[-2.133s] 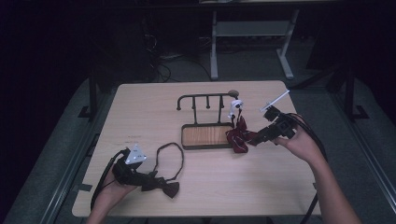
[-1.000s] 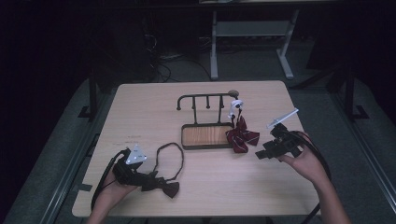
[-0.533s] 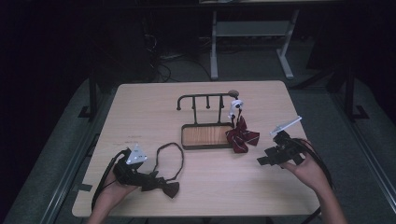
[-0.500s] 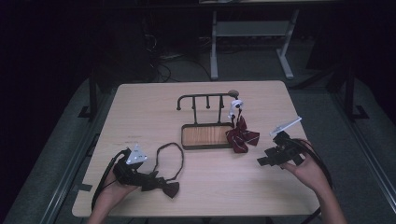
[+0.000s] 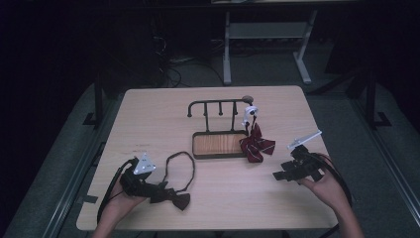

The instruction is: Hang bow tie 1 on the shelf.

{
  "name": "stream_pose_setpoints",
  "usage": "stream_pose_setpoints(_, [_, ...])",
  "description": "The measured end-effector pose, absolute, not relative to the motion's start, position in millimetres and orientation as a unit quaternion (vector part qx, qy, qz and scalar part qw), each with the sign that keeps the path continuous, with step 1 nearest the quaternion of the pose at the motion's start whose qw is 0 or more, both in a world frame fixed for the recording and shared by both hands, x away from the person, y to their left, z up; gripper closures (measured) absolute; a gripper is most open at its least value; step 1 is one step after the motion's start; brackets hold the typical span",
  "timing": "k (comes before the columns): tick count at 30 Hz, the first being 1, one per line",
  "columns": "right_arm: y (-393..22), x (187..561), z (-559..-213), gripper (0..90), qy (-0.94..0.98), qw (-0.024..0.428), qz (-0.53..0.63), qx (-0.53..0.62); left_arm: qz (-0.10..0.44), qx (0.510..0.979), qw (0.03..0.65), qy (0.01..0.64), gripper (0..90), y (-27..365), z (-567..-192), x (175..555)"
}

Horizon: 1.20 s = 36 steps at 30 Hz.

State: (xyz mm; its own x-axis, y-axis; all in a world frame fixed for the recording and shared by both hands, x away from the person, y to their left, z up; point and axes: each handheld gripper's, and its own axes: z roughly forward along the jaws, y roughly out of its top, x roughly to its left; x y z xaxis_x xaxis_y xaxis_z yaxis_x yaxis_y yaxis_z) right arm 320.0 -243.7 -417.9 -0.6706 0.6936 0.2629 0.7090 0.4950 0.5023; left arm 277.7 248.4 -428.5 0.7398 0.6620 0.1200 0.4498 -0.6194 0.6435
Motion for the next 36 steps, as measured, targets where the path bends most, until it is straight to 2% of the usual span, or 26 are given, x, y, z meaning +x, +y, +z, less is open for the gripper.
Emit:
stream_pose_setpoints(7, [-244,316,-424,41.2,-0.861,0.013,-0.300,-0.410,0.176,0.882,0.304,0.314,27.4,249,-428,278])
stream_pose_setpoints(20, [-245,308,-432,41.1,-0.857,-0.013,-0.308,-0.413,0.172,0.880,0.312,0.313,27.4,248,-423,280])
stream_pose_setpoints(29, [-247,303,-433,41.1,-0.856,-0.018,-0.310,-0.414,0.163,0.885,0.303,0.315,28.0,244,-416,294])
stream_pose_setpoints(36, [-248,302,-435,40.6,-0.856,-0.018,-0.310,-0.414,0.158,0.892,0.286,0.313,33.2,237,-410,316])
